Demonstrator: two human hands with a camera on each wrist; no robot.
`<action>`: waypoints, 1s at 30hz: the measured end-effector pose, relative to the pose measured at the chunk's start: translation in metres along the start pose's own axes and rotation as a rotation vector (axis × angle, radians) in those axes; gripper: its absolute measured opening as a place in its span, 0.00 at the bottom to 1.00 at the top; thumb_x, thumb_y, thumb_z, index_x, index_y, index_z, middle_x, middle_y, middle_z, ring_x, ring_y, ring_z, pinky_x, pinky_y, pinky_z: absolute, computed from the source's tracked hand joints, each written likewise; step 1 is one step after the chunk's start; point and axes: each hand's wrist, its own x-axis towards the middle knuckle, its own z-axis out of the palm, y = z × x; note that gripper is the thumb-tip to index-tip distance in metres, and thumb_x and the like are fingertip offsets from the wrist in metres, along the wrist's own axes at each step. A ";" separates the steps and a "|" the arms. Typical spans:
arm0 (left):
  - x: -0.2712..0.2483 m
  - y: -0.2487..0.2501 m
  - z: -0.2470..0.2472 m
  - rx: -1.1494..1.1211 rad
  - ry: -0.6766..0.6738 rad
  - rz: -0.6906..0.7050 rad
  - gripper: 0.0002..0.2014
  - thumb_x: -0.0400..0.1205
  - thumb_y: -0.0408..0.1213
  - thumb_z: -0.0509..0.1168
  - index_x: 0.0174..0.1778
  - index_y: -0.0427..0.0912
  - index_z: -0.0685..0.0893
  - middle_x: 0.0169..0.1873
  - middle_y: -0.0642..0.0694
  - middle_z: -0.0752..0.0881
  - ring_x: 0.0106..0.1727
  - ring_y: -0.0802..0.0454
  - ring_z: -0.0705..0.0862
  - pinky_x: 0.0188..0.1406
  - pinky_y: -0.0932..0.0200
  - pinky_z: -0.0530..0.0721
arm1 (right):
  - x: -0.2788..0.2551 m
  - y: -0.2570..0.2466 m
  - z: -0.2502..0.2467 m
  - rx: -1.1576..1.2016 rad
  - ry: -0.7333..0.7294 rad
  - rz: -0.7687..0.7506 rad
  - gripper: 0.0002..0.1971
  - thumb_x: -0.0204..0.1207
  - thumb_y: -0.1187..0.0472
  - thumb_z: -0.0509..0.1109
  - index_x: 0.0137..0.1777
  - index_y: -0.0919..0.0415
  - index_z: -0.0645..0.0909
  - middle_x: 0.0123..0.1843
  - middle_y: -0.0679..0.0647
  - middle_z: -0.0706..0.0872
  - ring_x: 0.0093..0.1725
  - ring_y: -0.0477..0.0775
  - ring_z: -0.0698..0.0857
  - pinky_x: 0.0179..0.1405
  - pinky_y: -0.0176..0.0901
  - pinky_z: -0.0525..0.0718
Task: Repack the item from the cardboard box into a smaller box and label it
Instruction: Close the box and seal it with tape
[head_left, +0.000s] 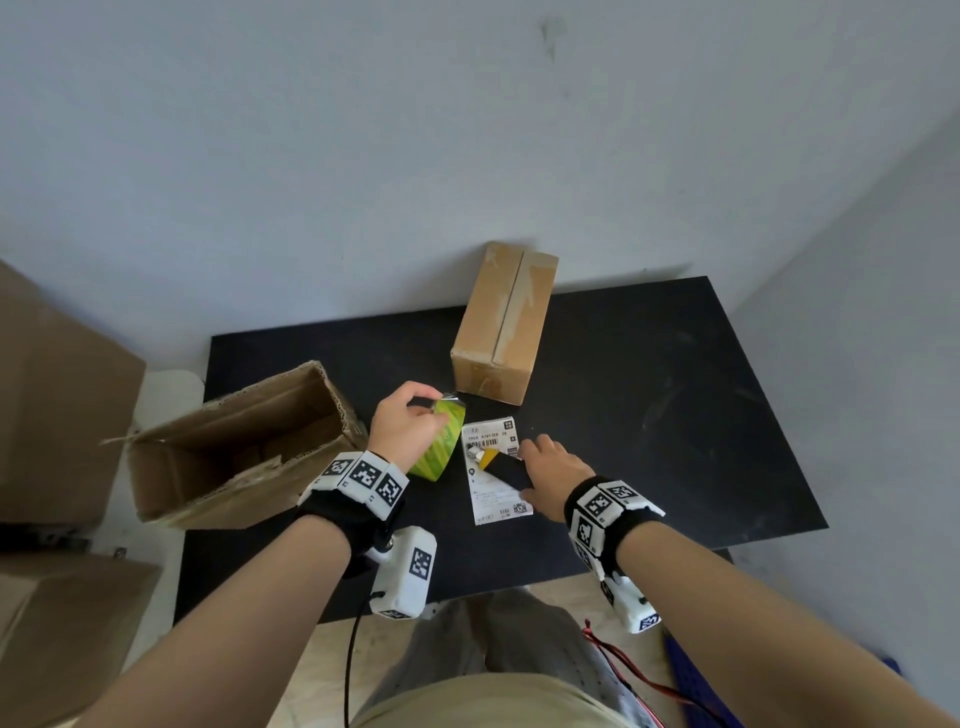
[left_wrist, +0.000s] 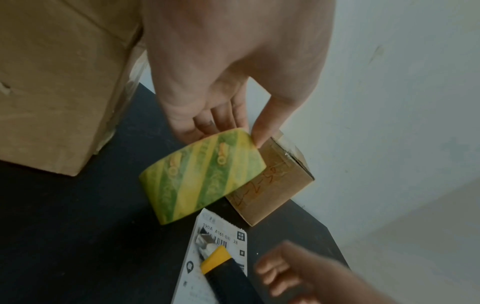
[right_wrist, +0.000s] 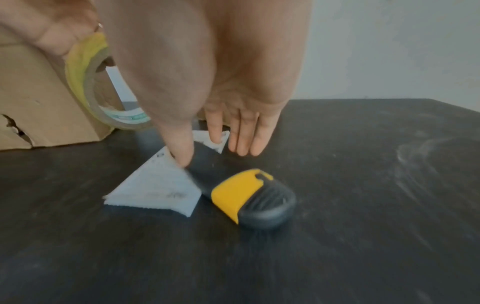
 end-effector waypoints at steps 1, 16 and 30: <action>-0.001 0.002 -0.001 -0.004 -0.001 0.004 0.12 0.75 0.28 0.70 0.51 0.48 0.81 0.47 0.43 0.86 0.51 0.47 0.85 0.54 0.46 0.85 | 0.000 -0.002 -0.007 -0.003 0.069 -0.041 0.22 0.78 0.57 0.67 0.70 0.61 0.68 0.66 0.57 0.73 0.66 0.59 0.75 0.64 0.52 0.76; -0.007 0.017 -0.012 -0.037 -0.067 0.034 0.11 0.76 0.28 0.70 0.51 0.45 0.82 0.39 0.45 0.87 0.43 0.48 0.87 0.47 0.49 0.86 | 0.044 -0.013 -0.084 -0.171 0.397 -0.259 0.38 0.78 0.67 0.66 0.83 0.51 0.51 0.85 0.53 0.51 0.83 0.56 0.52 0.81 0.47 0.51; -0.002 0.051 -0.004 -0.002 -0.211 0.178 0.12 0.75 0.27 0.70 0.53 0.43 0.84 0.42 0.40 0.89 0.41 0.52 0.87 0.36 0.66 0.83 | 0.017 -0.004 -0.114 0.320 0.350 -0.221 0.15 0.83 0.54 0.58 0.59 0.60 0.82 0.58 0.57 0.85 0.57 0.56 0.83 0.59 0.50 0.80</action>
